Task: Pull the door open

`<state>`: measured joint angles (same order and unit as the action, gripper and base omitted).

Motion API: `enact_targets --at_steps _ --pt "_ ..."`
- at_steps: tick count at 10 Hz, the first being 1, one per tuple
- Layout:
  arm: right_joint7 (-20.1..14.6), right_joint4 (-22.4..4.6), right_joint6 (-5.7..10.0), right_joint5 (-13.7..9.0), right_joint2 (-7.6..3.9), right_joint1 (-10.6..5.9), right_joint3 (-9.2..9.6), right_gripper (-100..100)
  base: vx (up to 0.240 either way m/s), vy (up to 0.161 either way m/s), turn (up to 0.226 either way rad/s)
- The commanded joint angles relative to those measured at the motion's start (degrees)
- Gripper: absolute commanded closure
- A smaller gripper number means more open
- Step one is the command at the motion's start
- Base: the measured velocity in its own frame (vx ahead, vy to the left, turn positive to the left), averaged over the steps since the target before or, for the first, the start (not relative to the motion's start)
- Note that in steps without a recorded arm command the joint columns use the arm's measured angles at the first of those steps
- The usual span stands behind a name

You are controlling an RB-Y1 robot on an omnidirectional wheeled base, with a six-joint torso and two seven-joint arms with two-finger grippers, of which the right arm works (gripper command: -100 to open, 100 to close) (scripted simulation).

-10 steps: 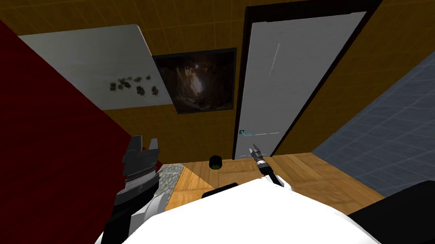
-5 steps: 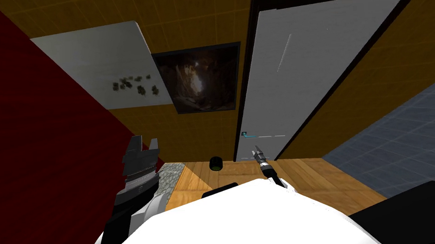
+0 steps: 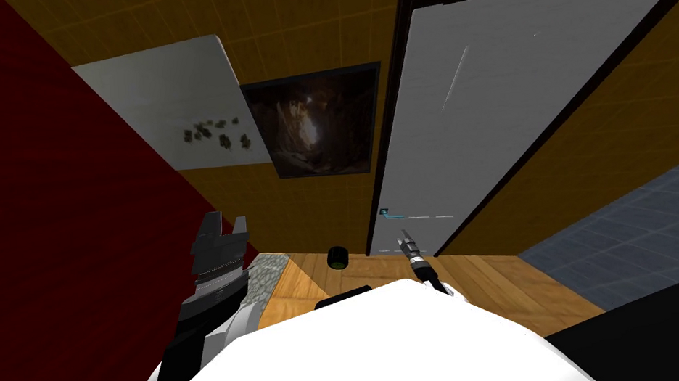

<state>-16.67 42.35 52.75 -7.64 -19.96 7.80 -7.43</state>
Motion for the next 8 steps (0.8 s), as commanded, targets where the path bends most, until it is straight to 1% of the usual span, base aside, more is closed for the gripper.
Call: enact_targets --at_steps 1,2,3,5,6,7,8 --pt "-0.1 -2.0 0.62 -0.2 -0.35 -0.55 -0.21 -100 0.062 -0.059 0.069" --pt "-0.3 -4.0 1.25 -0.4 -0.77 -0.94 -0.42 -100 0.076 -0.067 0.095" --pt "-0.3 -4.0 1.25 -0.4 -0.77 -0.94 -0.42 -100 0.05 -0.056 0.05" --pt "-0.6 -6.2 1.96 -0.6 -1.23 -1.39 -0.66 -100 0.045 -0.045 0.059" --pt "-0.5 -5.1 1.46 -0.6 -1.12 -1.09 -0.61 -100 0.024 -0.024 0.013" --pt "0.4 -7.3 1.31 -0.7 -0.72 -3.33 -1.37 -100 0.024 -0.054 0.081" --pt "0.4 -7.3 1.31 -0.7 -0.72 -3.33 -1.37 -100 0.025 -0.071 0.063"
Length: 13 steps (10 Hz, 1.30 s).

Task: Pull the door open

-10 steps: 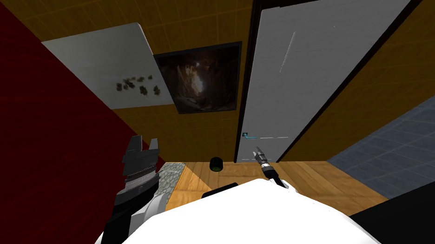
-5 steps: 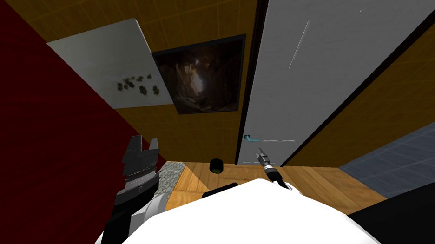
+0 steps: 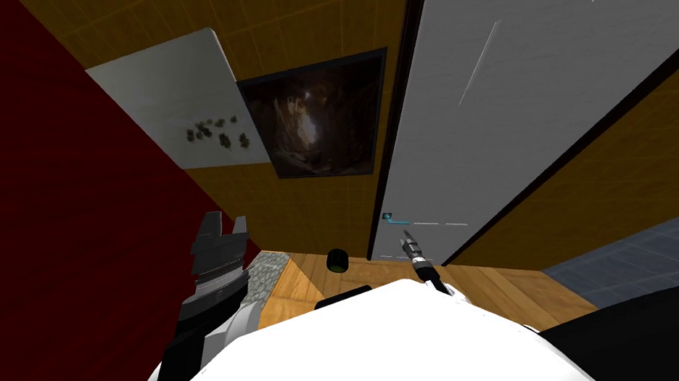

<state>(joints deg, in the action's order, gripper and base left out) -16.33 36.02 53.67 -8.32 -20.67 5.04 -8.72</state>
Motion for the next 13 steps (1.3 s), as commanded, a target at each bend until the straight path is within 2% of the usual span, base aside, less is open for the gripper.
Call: enact_targets --at_steps 1,4,5,11,12,13 --pt "0.5 -1.9 0.33 0.0 0.19 -1.54 -0.41 -100 0.019 -0.062 0.038" --pt "1.9 -5.2 0.09 -0.1 0.88 -4.97 -1.56 -100 0.045 -0.07 0.067" --pt "1.9 -5.2 0.09 -0.1 0.88 -4.97 -1.56 -100 0.033 -0.058 0.029" --pt "4.6 -11.5 -0.36 -0.3 2.2 -11.6 -3.78 -100 0.059 -0.07 0.056" --pt "4.3 -10.0 -0.59 -0.3 2.17 -10.51 -3.55 -100 0.056 -0.038 0.022" --pt "4.3 -10.0 -0.59 -0.3 2.17 -10.51 -3.55 100 -0.009 0.005 -0.016"
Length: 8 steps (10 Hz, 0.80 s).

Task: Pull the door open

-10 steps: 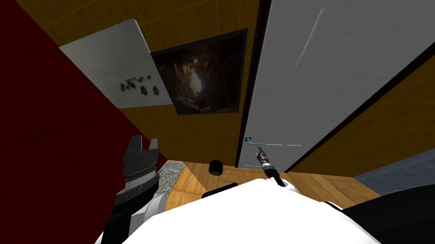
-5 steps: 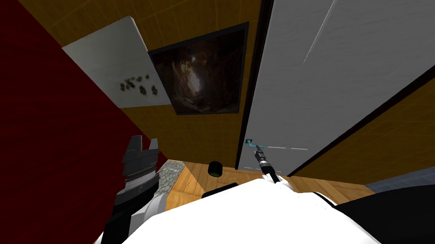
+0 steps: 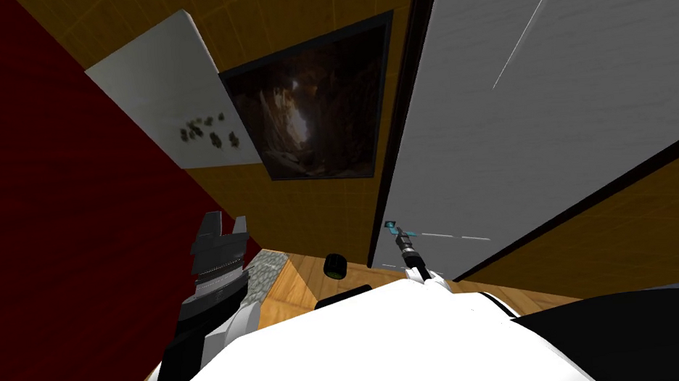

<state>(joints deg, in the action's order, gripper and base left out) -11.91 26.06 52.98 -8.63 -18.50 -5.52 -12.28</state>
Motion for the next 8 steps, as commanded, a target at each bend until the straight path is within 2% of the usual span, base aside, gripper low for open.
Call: enact_targets --at_steps 1,5,8 --pt "-0.1 0.0 0.1 0.0 -0.01 0.04 0.02 100 -0.02 0.015 -0.009" --pt "-0.1 0.0 0.1 0.0 -0.01 0.04 0.02 100 -0.006 0.004 -0.001" --pt "-0.6 0.0 0.11 1.0 0.09 -0.23 1.15 100 -0.174 -0.029 0.062"
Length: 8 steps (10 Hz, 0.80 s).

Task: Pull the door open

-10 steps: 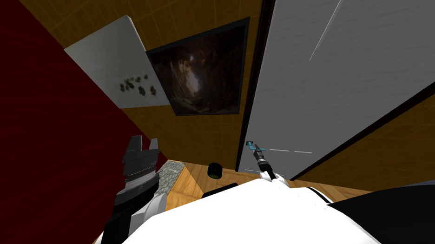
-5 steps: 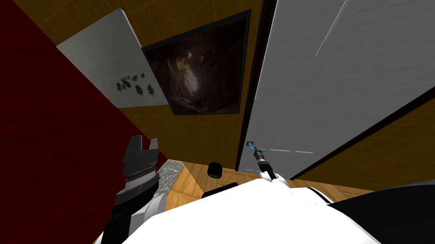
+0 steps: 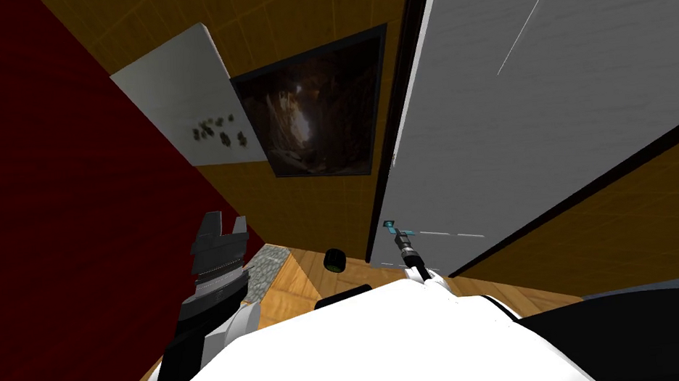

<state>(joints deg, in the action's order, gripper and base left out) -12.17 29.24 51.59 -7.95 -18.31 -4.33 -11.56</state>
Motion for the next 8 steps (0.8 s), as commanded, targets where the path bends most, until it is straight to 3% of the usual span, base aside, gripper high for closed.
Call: enact_targets --at_steps 1,8 --pt "-0.3 -2.9 1.5 0.3 -0.1 -1.42 0.43 100 -0.135 -0.035 0.026" --pt "-2.1 -2.9 1.9 3.3 0.29 -2.47 3.93 100 -0.214 -0.062 0.084"
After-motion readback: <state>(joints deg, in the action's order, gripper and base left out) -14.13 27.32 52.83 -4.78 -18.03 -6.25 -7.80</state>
